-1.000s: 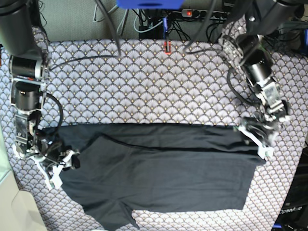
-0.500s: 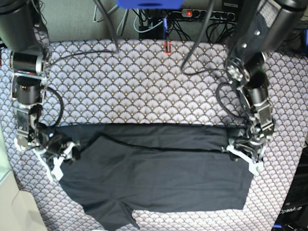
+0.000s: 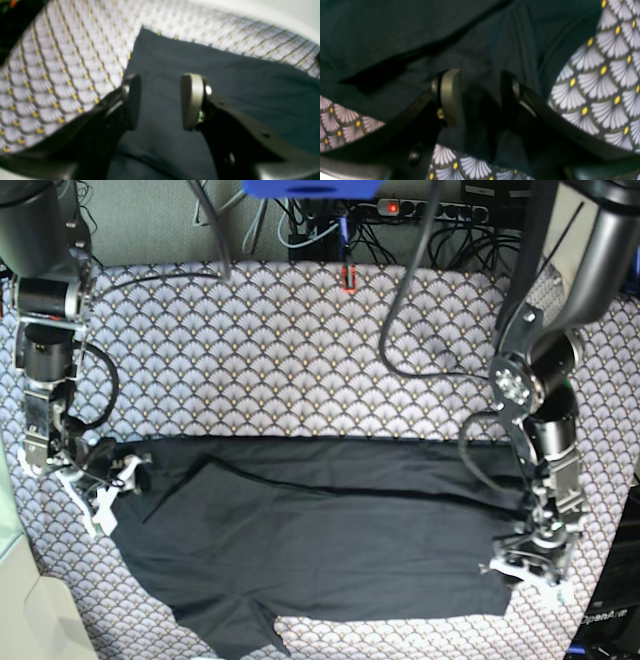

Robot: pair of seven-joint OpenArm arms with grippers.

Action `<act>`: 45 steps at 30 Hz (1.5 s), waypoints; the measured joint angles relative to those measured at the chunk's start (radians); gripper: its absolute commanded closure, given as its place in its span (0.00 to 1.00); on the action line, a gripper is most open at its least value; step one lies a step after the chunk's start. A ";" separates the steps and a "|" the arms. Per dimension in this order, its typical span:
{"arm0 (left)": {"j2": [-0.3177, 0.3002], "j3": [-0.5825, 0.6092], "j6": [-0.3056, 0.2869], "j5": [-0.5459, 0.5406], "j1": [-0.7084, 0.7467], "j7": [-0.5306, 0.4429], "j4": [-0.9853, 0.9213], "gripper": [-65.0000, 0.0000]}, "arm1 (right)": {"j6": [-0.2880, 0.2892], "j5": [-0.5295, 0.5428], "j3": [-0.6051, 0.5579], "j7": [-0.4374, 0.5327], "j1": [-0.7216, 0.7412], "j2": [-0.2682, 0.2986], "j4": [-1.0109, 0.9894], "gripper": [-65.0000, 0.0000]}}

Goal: Fold the T-shirt properly
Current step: 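Regrasp the folded edge with both grippers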

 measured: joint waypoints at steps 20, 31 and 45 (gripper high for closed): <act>0.130 -0.001 -0.306 0.005 0.475 0.415 0.693 0.61 | 0.000 0.000 -0.001 0.054 -0.020 0.006 0.000 0.58; 0.109 -0.064 -0.312 0.005 0.485 0.360 0.648 0.56 | 0.001 0.000 0.000 0.051 -0.033 0.090 0.001 0.58; 0.101 -0.090 -0.304 0.005 0.487 0.359 0.655 0.50 | 0.000 0.001 0.085 0.113 -0.135 0.104 0.003 0.58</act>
